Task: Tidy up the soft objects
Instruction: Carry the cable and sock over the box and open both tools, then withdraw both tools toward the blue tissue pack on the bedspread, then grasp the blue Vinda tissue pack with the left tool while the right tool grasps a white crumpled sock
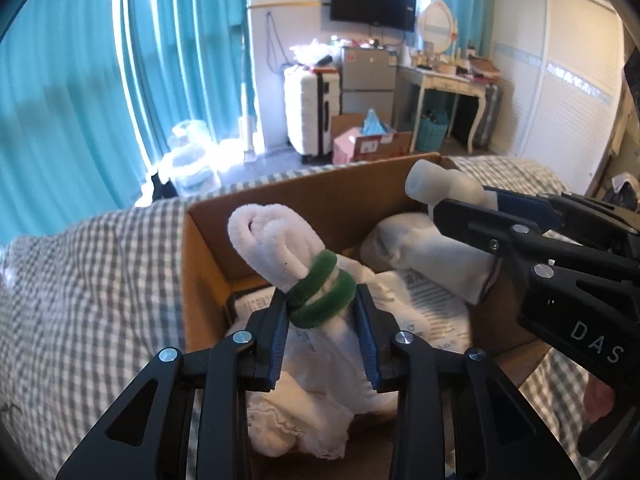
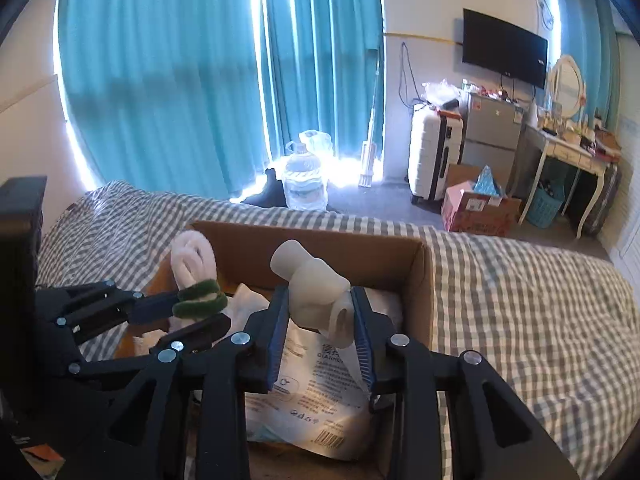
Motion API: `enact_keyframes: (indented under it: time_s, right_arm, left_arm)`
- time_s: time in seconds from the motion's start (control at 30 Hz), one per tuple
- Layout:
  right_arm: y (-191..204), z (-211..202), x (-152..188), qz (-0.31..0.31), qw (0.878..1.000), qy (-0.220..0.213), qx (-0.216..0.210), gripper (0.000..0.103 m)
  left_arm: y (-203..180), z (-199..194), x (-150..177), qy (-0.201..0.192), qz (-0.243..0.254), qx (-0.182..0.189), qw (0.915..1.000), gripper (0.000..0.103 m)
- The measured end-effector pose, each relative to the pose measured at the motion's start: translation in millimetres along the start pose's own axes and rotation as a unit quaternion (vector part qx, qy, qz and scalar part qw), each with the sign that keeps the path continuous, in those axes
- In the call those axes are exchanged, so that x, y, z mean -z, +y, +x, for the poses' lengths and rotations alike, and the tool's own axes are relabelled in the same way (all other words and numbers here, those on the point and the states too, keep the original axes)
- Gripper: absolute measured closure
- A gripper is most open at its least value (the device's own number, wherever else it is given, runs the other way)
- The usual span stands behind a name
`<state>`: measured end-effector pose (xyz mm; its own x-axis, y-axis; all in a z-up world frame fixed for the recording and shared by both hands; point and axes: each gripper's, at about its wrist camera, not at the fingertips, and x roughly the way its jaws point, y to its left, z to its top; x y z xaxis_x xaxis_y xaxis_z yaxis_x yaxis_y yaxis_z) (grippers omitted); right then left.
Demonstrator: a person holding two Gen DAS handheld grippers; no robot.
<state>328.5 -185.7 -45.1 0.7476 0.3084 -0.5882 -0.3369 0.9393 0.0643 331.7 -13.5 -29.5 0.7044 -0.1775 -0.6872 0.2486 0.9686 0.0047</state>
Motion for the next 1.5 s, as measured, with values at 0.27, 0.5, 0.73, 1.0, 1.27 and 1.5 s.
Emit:
enact_keyframes:
  time_s: [0.27,0.5,0.73,1.0,1.27,1.5]
  right_arm:
    - [-17.5,-39.7,-2.6,0.038,0.999,-0.028,0.011,0.031]
    - [-10.0,-127.6,-10.6,0.004,0.998,-0.053,0.028,0.024]
    - [0.2,-203.4,-6.8,-0.013,0.997,-0.07,0.039,0.013]
    - [-4.6,-233.0,27.6,-0.055,0.995,-0.077,0.04,0.006]
    - [-33.1,-164.6,84.1,-0.051,0.998,-0.021,0.025,0.006]
    - [-47.8,-84.0,107.2,-0.043,0.999,0.008,-0.006,0.006]
  left_arm:
    - [-8.9,-39.4,1.8,-0.015,-0.006,-0.029,0.9995,0.019]
    - [-9.7,-115.6,-10.4,-0.052,-0.025,-0.045,0.9974,0.017]
    - [-15.0,-172.2,4.8,-0.075,-0.033,-0.042,0.9958,0.017]
    - [-35.3,-171.3,57.1,-0.087,-0.097,-0.092,0.9872,0.0]
    - [-49.4,-112.8,116.0,-0.033,-0.157,-0.115,0.9803,0.0]
    - [-68.7,-48.3,146.2,0.022,-0.149,-0.129,0.9802,0.0]
